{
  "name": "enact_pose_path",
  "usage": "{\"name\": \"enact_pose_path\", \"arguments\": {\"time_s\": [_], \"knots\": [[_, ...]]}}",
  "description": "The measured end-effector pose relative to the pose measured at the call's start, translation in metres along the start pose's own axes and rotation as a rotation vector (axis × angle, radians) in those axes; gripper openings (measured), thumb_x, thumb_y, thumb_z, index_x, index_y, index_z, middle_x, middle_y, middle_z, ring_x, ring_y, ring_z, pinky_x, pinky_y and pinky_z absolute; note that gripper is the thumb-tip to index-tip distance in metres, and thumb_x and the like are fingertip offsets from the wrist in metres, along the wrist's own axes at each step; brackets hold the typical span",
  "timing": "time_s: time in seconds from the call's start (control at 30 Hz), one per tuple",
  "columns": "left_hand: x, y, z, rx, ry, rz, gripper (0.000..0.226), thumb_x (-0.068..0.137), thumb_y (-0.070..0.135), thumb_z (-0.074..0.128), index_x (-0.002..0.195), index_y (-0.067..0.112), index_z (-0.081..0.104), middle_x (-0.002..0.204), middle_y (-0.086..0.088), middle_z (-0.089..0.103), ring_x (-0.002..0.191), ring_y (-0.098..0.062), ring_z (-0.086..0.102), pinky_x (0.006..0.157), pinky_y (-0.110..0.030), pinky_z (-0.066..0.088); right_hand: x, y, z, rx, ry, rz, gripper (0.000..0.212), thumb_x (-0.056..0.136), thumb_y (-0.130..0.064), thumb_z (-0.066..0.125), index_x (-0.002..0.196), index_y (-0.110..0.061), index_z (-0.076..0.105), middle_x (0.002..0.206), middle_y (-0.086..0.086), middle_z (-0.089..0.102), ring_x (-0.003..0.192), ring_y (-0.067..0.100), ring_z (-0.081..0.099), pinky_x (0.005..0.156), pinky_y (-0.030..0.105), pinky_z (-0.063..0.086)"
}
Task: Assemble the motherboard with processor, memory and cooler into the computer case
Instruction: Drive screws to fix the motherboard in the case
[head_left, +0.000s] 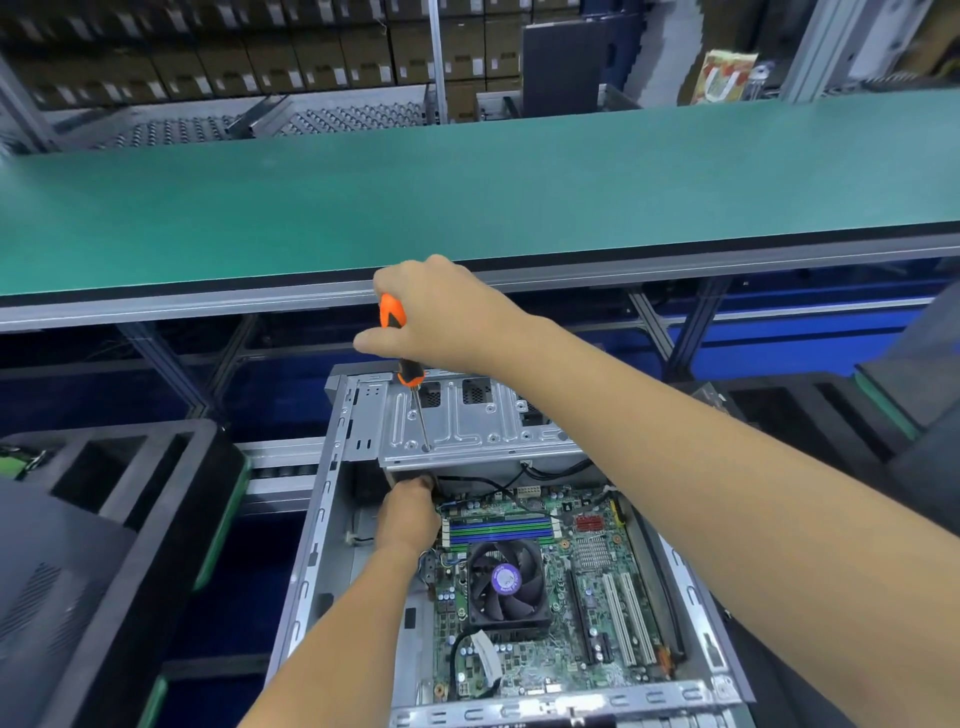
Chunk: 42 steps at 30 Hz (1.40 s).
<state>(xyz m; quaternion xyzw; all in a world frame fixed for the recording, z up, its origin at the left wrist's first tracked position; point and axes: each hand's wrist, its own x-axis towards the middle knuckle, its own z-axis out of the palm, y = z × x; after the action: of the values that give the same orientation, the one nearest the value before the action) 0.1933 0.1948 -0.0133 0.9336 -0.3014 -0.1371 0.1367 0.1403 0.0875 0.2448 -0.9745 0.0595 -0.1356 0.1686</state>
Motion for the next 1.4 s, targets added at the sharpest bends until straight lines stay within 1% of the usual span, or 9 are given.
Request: {"name": "enact_pose_path", "arguments": {"time_s": [0.2, 0.33, 0.43, 0.67, 0.83, 1.1, 1.2, 1.27, 1.4], "knots": [[0.0, 0.001, 0.0, -0.01, 0.001, -0.004, 0.028, 0.081, -0.008, 0.048, 0.101, 0.005, 0.062, 0.099, -0.016, 0.066, 0.089, -0.033, 0.062, 0.069, -0.034, 0.049, -0.004, 0.001, -0.004, 0.183, -0.094, 0.042, 0.02, 0.084, -0.018, 0.06, 0.098, -0.009, 0.049, 0.086, 0.008, 0.06, 0.072, 0.024, 0.056, 0.058, 0.035, 0.045], [-0.001, 0.001, 0.0, -0.017, 0.004, -0.012, 0.028, 0.08, -0.009, 0.048, 0.101, 0.005, 0.062, 0.099, -0.015, 0.066, 0.089, -0.033, 0.062, 0.067, -0.032, 0.047, -0.006, -0.002, -0.01, 0.215, -0.139, -0.015, 0.025, 0.081, -0.002, 0.055, 0.103, -0.014, 0.055, 0.08, -0.005, 0.059, 0.086, 0.022, 0.058, 0.062, 0.028, 0.048], [-0.001, 0.001, 0.0, -0.007, 0.009, -0.009, 0.029, 0.08, -0.009, 0.049, 0.102, 0.005, 0.062, 0.098, -0.015, 0.067, 0.088, -0.032, 0.063, 0.067, -0.032, 0.048, -0.004, -0.002, -0.009, 0.119, -0.077, -0.026, 0.017, 0.08, -0.006, 0.063, 0.095, -0.014, 0.061, 0.083, -0.005, 0.06, 0.088, 0.019, 0.055, 0.059, 0.02, 0.043], [-0.001, 0.002, -0.001, -0.009, -0.004, -0.014, 0.022, 0.081, -0.007, 0.05, 0.096, 0.004, 0.06, 0.098, -0.015, 0.066, 0.087, -0.032, 0.062, 0.065, -0.031, 0.046, -0.01, -0.003, 0.003, 0.306, -0.051, 0.044, 0.038, 0.085, -0.033, 0.072, 0.101, -0.006, 0.051, 0.093, 0.006, 0.058, 0.078, 0.023, 0.061, 0.063, 0.034, 0.052], [0.0, 0.003, 0.0, -0.012, -0.002, -0.037, 0.023, 0.081, -0.008, 0.047, 0.095, 0.005, 0.06, 0.097, -0.014, 0.065, 0.087, -0.031, 0.061, 0.067, -0.032, 0.048, -0.007, -0.004, -0.001, 0.344, 0.098, 0.083, 0.034, 0.087, -0.034, 0.069, 0.092, -0.005, 0.053, 0.084, 0.008, 0.06, 0.076, 0.025, 0.065, 0.068, 0.041, 0.055], [-0.006, 0.008, -0.014, -0.045, -0.063, -0.069, 0.018, 0.083, -0.001, 0.047, 0.095, 0.007, 0.058, 0.096, -0.012, 0.064, 0.073, -0.026, 0.052, 0.062, -0.03, 0.045, -0.001, -0.003, -0.039, 0.421, 0.324, 0.02, 0.027, 0.092, -0.031, 0.064, 0.099, -0.013, 0.044, 0.082, 0.002, 0.058, 0.057, 0.018, 0.064, 0.049, 0.027, 0.053], [-0.011, 0.013, -0.034, -0.029, -0.094, -0.034, 0.017, 0.089, 0.014, 0.05, 0.072, 0.007, 0.049, 0.087, -0.011, 0.057, 0.075, -0.025, 0.053, 0.065, -0.029, 0.044, -0.003, -0.006, -0.046, 0.453, 0.392, 0.012, 0.03, 0.09, -0.031, 0.067, 0.097, -0.012, 0.044, 0.076, -0.001, 0.055, 0.053, 0.011, 0.06, 0.049, 0.016, 0.049], [-0.016, 0.017, -0.048, -0.078, -0.182, -0.009, 0.025, 0.091, 0.02, 0.052, 0.07, 0.007, 0.053, 0.084, -0.011, 0.061, 0.072, -0.023, 0.056, 0.066, -0.028, 0.048, -0.002, -0.01, -0.052, 0.385, 0.466, 0.024, 0.035, 0.09, -0.037, 0.067, 0.092, -0.009, 0.047, 0.072, -0.001, 0.05, 0.056, 0.009, 0.052, 0.05, 0.014, 0.044], [-0.034, 0.026, -0.079, -0.174, -0.55, 0.079, 0.024, 0.093, 0.025, 0.058, 0.08, 0.005, 0.059, 0.074, -0.009, 0.066, 0.053, -0.016, 0.064, 0.047, -0.021, 0.05, -0.002, -0.024, -0.064, 0.408, 0.542, -0.029, 0.039, 0.094, -0.041, 0.06, 0.086, -0.01, 0.04, 0.069, 0.004, 0.037, 0.058, 0.023, 0.05, 0.05, 0.032, 0.05]]}}
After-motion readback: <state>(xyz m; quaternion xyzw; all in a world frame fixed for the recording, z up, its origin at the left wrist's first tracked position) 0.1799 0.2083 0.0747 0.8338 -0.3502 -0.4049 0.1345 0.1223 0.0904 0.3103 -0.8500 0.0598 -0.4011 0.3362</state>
